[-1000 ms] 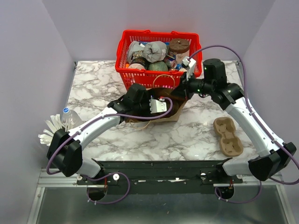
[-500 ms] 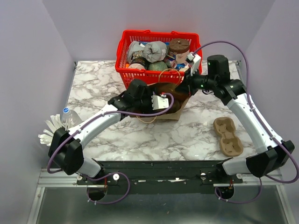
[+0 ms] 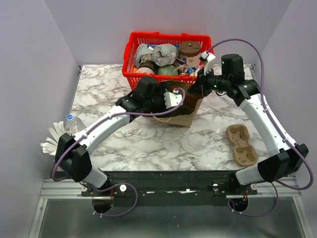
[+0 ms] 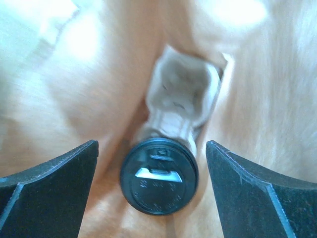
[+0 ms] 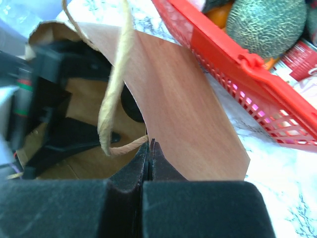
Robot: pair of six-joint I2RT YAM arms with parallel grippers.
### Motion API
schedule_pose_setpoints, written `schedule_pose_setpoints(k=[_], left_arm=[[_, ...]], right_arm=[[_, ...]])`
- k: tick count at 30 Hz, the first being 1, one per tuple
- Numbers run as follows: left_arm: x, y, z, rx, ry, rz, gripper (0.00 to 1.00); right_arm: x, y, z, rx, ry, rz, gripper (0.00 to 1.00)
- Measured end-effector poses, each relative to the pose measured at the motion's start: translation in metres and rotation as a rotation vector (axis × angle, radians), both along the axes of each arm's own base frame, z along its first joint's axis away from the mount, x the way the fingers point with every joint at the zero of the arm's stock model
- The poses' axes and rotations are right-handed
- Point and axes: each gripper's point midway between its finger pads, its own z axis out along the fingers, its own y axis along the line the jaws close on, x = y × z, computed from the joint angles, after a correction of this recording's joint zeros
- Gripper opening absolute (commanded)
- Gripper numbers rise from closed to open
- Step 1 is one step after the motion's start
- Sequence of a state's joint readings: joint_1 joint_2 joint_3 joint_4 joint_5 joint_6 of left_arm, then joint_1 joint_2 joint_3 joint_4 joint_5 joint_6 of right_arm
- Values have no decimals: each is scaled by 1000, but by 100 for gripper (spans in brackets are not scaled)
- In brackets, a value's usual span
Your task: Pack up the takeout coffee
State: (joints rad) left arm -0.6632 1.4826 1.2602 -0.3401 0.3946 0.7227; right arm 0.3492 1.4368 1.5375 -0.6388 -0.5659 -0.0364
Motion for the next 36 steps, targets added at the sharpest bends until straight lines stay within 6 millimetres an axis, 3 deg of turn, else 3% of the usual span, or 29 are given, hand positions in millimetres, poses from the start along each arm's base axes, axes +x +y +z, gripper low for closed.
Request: schedule_pose_setpoints(k=[7, 16, 19, 20, 21, 23, 26, 29, 33, 36], left_arm=[[12, -20, 48, -129, -33, 10, 97], [23, -29, 72, -237, 1, 80, 98], [31, -32, 93, -297, 5, 123, 98], [35, -33, 104, -326, 10, 141, 98], [37, -33, 113, -349, 14, 156, 98], [44, -32, 142, -421, 11, 188, 98], [51, -24, 178, -511, 5, 230, 98], [60, -10, 203, -574, 0, 277, 98], [70, 14, 208, -598, 10, 350, 98], [76, 36, 206, -596, 23, 414, 99]], right_arm=[[12, -8, -3, -14, 2, -41, 0], [34, -12, -6, -45, -5, -78, 3], [43, -17, -6, -52, -5, -97, 25], [46, -19, -6, -55, -7, -104, 40], [49, -21, -4, -57, -12, -109, 47], [52, -24, -1, -64, -20, -112, 64], [56, -25, 13, -69, -60, -112, 75], [60, -27, 37, -67, -130, -117, 75], [62, -28, 84, -50, -258, -118, 73], [61, -27, 111, -36, -345, -100, 52]])
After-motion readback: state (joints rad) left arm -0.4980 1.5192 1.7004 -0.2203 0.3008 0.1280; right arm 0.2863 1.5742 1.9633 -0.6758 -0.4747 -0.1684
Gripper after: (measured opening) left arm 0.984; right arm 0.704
